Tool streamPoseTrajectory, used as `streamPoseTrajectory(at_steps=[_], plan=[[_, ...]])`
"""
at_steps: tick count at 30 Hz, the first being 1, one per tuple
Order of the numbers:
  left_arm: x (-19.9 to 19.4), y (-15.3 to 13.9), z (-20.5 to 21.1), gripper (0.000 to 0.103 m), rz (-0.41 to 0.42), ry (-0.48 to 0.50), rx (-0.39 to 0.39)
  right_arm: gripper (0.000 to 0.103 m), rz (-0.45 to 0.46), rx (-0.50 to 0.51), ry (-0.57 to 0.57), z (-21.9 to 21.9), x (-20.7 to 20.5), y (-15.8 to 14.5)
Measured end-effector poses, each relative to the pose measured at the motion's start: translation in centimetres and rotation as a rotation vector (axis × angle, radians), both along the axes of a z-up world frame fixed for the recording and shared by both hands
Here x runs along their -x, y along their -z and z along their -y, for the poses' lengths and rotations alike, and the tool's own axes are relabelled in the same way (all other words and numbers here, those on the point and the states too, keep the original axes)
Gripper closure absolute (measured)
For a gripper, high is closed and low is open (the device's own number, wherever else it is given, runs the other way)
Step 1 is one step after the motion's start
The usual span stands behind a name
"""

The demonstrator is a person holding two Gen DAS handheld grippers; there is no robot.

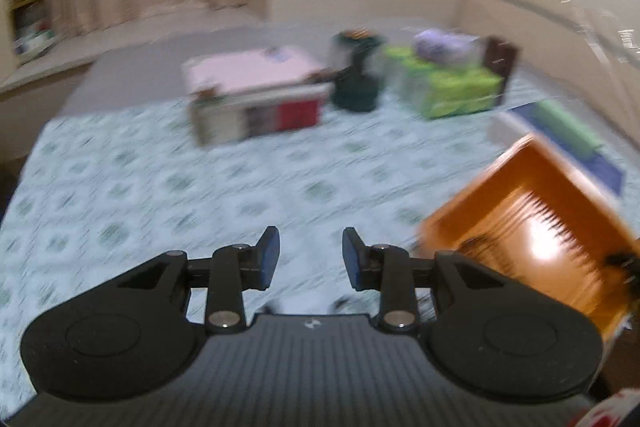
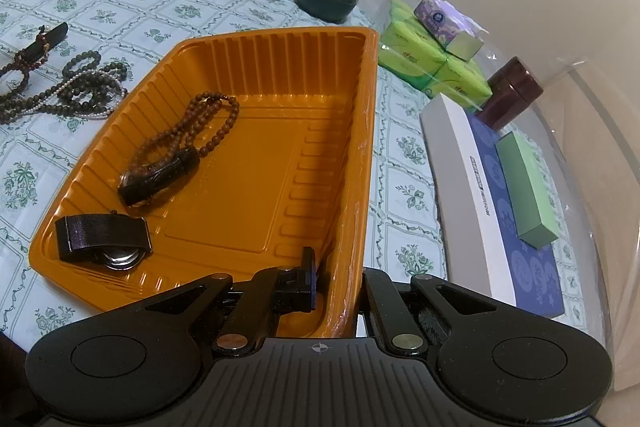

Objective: Organize jewelry
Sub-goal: 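Move the left gripper to the pile and grasp the red bead bracelet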

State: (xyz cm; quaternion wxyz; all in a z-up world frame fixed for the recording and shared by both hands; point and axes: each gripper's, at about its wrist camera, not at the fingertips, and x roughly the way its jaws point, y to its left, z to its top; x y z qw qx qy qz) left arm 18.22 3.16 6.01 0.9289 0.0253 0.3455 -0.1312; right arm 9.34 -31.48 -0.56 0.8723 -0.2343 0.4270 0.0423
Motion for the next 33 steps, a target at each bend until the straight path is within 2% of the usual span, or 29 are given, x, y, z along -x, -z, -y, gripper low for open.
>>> streamPoseTrajectory(at_steps=[6,10,14,19,23,26,29,33], plan=[[2.2,5.9,-4.2,0.073,-0.046,-0.122,0.001,0.098,-0.005,0.001,0.004,0.1,0.1,0.0],[3.2,8.6,-4.5,0.073,-0.051,-0.134,0.027,0.098,-0.008,0.002,0.005,0.1,0.0,0.0],[3.3,10.0,-3.2,0.073,-0.032,-0.102,0.014,0.098,-0.010,0.004,0.005,0.1,-0.1,0.0],[2.3,11.0,-1.9,0.073,-0.010,-0.045,-0.118,0.098,-0.010,0.004,0.006,0.0,0.0,0.1],[1.8,11.3,-3.7,0.074,-0.050,-0.058,-0.106,0.098,-0.013,0.003,0.006,0.1,-0.1,0.1],[1.5,11.8,-4.0,0.074,-0.090,-0.008,-0.128,0.098,-0.013,0.004,0.007,0.1,-0.1,0.1],[1.4,12.2,-3.2,0.074,-0.090,0.057,-0.160,0.098,-0.016,0.004,0.011,0.2,-0.1,0.2],[0.7,12.6,-2.1,0.074,-0.080,0.092,-0.166,0.098,-0.016,0.004,0.012,0.2,-0.1,0.2]])
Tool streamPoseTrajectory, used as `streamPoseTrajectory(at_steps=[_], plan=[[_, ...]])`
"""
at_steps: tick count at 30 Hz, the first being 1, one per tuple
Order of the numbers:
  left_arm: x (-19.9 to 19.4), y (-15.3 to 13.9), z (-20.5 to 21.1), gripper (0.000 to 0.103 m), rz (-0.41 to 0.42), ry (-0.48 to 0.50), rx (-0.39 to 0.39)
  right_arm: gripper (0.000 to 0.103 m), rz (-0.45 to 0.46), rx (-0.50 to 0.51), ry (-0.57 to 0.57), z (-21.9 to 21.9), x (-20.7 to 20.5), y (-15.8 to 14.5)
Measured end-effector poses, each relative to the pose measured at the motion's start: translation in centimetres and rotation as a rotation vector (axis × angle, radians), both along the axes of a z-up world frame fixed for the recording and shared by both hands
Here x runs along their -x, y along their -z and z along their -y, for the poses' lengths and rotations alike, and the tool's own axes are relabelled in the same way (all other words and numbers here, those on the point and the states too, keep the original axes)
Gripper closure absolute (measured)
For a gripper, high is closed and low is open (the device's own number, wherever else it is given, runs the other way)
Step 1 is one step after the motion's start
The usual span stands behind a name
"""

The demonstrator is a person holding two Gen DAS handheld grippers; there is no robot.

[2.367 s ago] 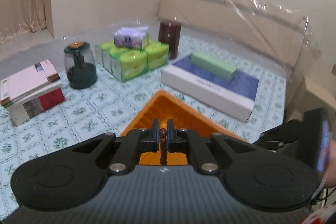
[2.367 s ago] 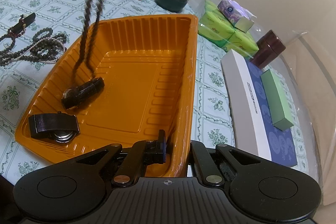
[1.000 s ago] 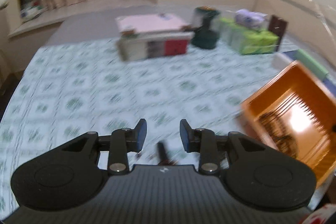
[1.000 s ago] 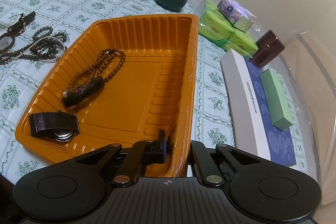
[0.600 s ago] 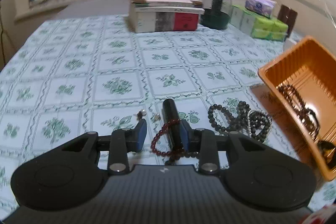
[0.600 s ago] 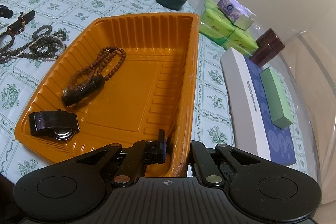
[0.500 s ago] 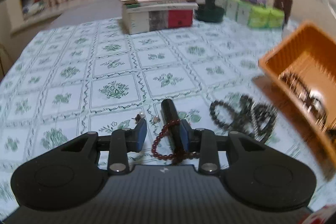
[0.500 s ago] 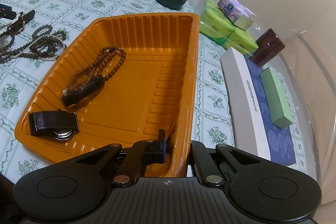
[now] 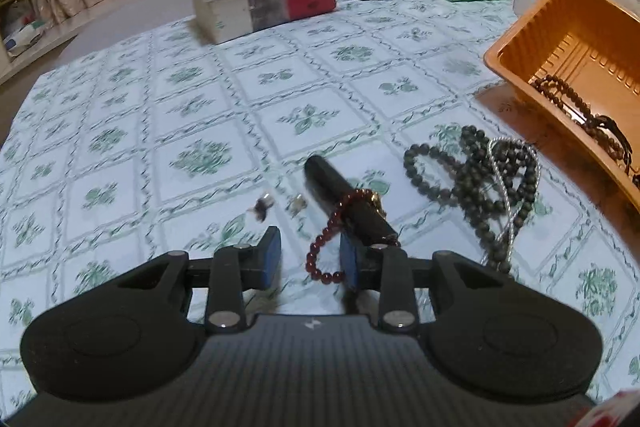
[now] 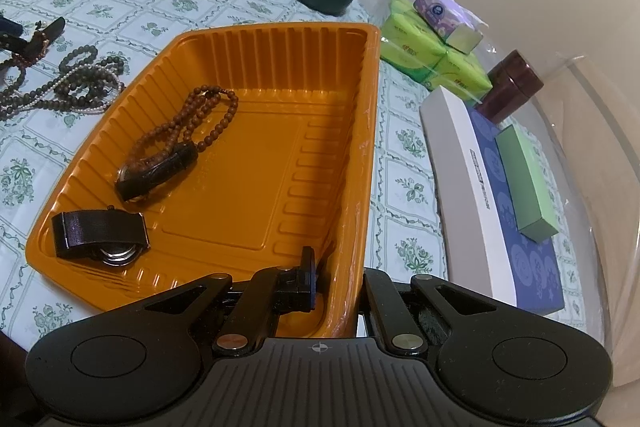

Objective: Organize jewelry
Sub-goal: 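Move the left gripper to the pile and grasp the red bead bracelet, then carry the red bead bracelet into the orange tray and open the left gripper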

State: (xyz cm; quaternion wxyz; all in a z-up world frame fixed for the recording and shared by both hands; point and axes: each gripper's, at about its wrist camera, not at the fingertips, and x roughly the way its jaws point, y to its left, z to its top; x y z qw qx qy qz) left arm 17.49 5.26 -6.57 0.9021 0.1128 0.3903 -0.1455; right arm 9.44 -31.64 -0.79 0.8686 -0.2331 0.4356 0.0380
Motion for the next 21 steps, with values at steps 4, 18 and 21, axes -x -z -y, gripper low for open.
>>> streamPoseTrajectory(at_steps=[4,18,21], plan=[[-1.0,0.8,1.0,0.078,-0.015,0.014,-0.007,0.098,-0.003,0.002,0.002,0.0,-0.1,0.0],[0.7,-4.5,0.6,0.099,0.035,0.016,0.058,0.098,0.003,0.005,-0.002,-0.2,0.0,0.0],[1.2,-6.8,0.6,0.099,0.074,0.024,0.078,0.098,0.007,0.005,-0.005,-0.3,0.1,-0.1]])
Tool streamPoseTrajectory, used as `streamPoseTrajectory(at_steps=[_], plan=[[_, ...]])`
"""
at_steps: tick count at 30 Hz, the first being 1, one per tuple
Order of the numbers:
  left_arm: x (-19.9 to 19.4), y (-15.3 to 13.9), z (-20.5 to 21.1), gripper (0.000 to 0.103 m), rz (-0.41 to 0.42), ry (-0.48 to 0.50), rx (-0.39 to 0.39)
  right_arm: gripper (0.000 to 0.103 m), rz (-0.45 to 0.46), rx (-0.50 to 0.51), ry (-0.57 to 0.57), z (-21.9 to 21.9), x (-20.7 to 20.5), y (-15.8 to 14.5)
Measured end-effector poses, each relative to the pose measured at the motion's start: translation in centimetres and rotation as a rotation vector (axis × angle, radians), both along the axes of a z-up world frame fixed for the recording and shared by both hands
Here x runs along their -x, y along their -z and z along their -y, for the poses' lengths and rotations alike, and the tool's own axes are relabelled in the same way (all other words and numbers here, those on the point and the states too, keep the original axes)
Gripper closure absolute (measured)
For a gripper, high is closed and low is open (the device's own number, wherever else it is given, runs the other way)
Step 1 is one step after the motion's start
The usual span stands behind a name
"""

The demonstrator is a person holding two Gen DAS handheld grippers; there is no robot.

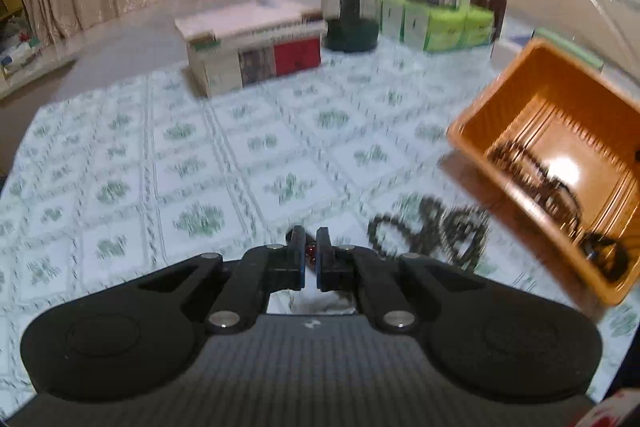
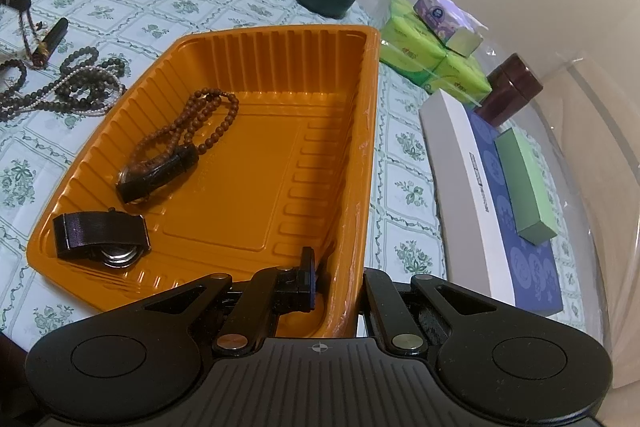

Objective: Organize jewelry
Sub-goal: 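Carry the red bead bracelet into the orange tray and open the left gripper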

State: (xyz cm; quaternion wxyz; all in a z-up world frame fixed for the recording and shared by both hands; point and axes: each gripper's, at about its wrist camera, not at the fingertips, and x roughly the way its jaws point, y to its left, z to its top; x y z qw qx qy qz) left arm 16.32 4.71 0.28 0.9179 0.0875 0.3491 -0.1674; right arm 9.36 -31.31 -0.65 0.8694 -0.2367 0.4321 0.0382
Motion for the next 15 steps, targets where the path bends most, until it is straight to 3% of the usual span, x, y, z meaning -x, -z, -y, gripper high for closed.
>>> streamPoseTrajectory(at_steps=[6,15], plan=[[0.3,-3.1,0.6,0.099,0.038,0.024,0.023,0.098,0.005,-0.001,-0.005,0.0,0.1,-0.2],[1.6,-5.4,4.0,0.099,0.065,0.107,0.070,0.098,0.006,-0.003,-0.005,0.0,0.2,-0.2]])
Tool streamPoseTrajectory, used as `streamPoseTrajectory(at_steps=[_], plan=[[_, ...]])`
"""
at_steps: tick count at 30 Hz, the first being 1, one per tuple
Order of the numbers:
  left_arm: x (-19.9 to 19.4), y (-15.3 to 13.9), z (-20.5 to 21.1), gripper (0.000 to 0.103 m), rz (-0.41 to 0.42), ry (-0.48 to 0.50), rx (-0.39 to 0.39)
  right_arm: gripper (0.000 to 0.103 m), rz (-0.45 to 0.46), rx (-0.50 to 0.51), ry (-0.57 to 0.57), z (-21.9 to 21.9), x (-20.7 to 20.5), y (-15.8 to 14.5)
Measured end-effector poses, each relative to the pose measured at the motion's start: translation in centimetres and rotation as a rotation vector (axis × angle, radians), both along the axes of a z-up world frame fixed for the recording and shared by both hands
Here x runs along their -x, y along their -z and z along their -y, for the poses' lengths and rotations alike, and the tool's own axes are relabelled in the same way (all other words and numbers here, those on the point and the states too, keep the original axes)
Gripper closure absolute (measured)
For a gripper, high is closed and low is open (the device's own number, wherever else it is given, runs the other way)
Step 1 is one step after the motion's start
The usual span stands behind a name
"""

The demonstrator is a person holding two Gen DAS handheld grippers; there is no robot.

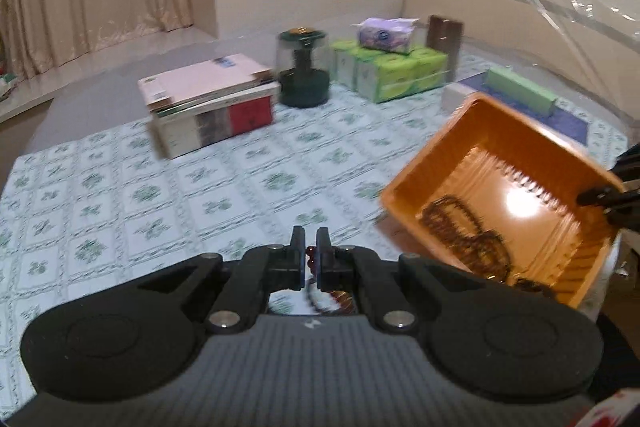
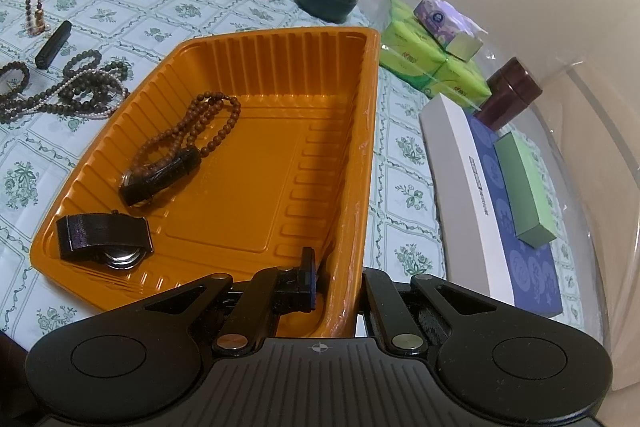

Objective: Organize jewelry
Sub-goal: 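Carry the red bead bracelet into the orange tray and open the left gripper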

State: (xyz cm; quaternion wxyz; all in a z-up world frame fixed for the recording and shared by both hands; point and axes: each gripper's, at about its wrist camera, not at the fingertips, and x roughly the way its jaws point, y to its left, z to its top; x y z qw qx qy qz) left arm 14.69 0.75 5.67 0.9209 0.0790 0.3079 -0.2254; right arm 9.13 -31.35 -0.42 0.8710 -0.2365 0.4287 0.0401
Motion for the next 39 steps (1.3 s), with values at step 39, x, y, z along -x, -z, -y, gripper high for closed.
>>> streamPoseTrajectory(at_steps=[39], plan=[[1.3,2.5,12.4,0.080,-0.107,0.171,0.120,0.098,0.008,-0.024,0.005,0.4,0.1,0.1]])
